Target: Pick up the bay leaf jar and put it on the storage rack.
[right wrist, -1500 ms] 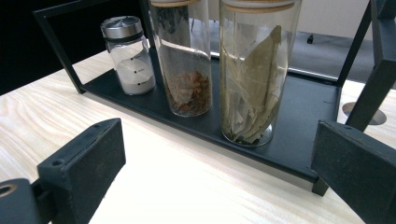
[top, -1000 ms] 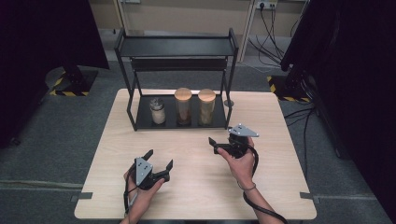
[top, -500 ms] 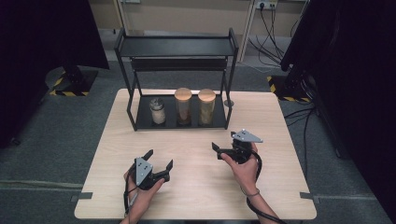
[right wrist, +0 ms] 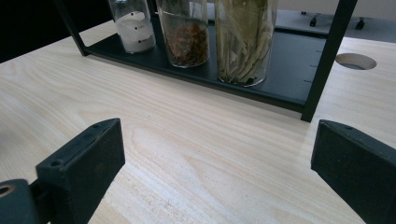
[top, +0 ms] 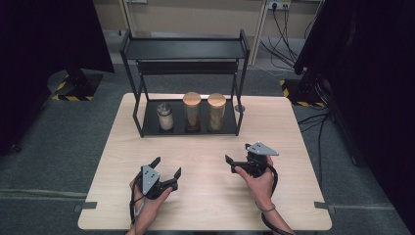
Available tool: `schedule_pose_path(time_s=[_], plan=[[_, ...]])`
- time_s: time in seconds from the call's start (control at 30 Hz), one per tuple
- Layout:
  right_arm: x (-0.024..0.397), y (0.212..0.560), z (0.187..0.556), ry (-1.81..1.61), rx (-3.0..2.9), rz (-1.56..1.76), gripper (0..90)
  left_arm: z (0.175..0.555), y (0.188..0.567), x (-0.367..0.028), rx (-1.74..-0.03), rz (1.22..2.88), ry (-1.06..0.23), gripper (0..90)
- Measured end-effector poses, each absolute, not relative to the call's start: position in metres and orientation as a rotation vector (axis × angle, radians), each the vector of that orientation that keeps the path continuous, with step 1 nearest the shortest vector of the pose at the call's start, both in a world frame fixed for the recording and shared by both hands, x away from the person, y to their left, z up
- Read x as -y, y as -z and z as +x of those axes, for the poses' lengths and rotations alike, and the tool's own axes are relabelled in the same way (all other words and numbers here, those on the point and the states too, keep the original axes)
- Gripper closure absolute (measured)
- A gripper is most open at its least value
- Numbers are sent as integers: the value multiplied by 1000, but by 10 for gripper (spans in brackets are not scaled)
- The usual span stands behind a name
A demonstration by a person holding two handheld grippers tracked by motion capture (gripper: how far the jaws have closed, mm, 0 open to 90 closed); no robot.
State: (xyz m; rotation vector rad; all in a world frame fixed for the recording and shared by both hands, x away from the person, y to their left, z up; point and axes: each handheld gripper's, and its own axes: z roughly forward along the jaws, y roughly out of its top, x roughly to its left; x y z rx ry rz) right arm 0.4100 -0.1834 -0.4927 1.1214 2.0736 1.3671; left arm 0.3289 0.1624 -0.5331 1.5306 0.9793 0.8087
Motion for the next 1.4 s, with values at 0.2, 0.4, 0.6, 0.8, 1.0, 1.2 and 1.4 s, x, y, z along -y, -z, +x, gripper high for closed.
schedule_pose_path(time_s=[0.2,0.4,0.6,0.8,1.0,1.2,1.4], plan=[[185,496,407,-1368,-2072,1121,30,329,533,-162,-979,1529,-809,125],[188,500,404,-1368,-2065,1128,30,329,533,-162,-980,1529,-809,125],[191,501,402,-1368,-2058,1126,30,329,533,-163,-981,1528,-810,125],[193,505,400,-1361,-2059,1129,30,329,533,-163,-980,1526,-810,125],[195,508,399,-1355,-2056,1132,31,329,533,-163,-980,1526,-809,124],[196,511,398,-1346,-2056,1131,30,329,533,-163,-980,1525,-809,124],[198,513,397,-1337,-2056,1132,29,329,533,-163,-980,1525,-808,124]])
